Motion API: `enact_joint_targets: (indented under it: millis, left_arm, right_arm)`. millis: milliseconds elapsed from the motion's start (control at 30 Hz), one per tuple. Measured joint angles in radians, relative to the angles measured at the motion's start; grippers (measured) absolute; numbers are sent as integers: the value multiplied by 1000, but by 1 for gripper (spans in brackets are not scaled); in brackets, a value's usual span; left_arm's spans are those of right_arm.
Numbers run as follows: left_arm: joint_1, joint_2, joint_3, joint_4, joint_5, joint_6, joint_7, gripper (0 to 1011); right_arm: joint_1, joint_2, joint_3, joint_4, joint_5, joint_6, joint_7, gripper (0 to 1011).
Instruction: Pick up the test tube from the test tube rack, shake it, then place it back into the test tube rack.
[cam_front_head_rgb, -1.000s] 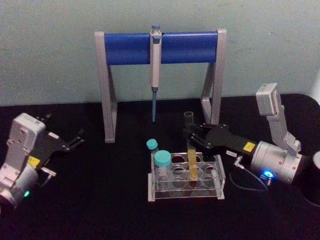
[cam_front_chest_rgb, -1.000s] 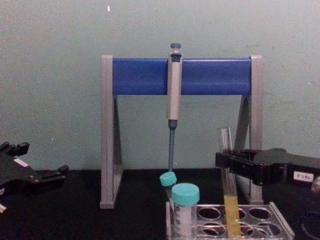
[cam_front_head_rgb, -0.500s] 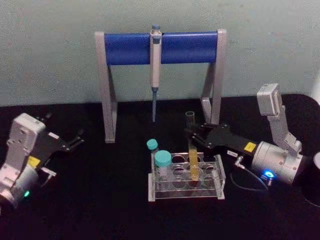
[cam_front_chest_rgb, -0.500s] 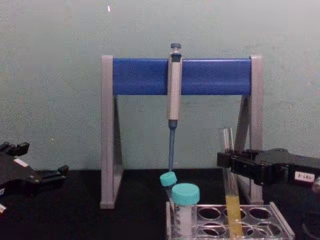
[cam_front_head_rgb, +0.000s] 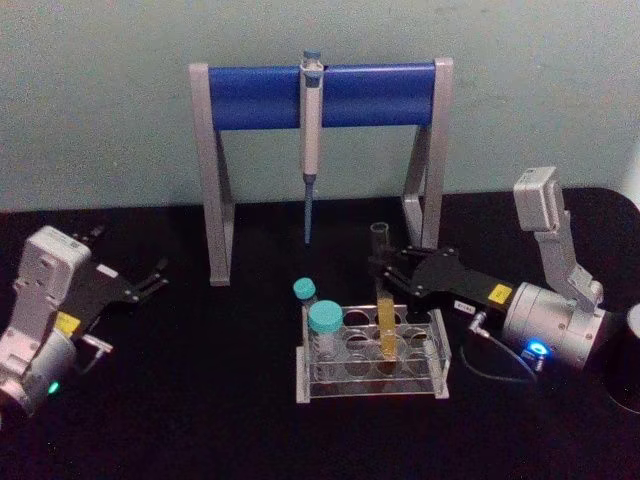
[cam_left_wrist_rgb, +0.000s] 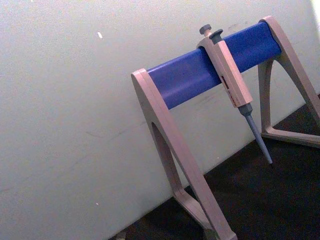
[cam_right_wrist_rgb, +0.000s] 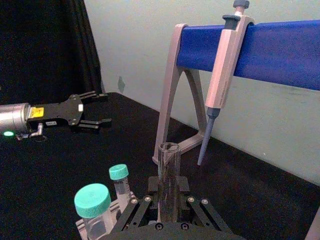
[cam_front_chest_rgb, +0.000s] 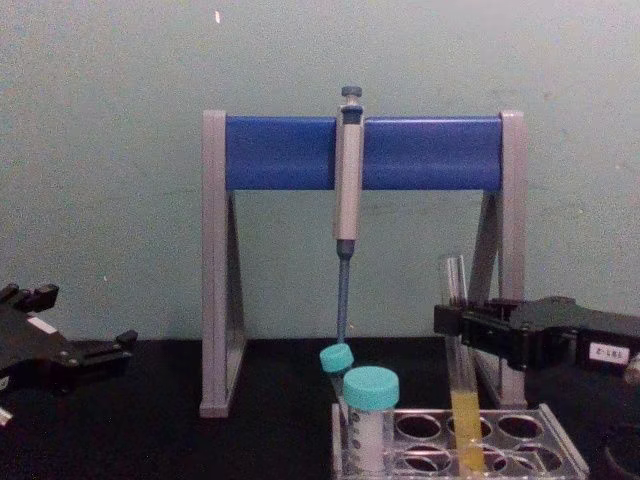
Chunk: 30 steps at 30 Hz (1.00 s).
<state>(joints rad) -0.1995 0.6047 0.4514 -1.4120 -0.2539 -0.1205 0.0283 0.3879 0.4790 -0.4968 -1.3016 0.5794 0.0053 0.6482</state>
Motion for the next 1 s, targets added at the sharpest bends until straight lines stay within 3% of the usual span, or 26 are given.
enact_joint_targets:
  millis: [200, 700, 1000]
  left_arm:
    - [0, 0, 0, 0, 0, 0, 0, 1001]
    - [0, 0, 0, 0, 0, 0, 0, 1001]
    - [0, 0, 0, 0, 0, 0, 0, 1001]
  right_arm:
    - [0, 0, 0, 0, 0, 0, 1, 277]
    - [0, 0, 0, 0, 0, 0, 1, 786]
    - [0, 0, 0, 0, 0, 0, 1, 1000]
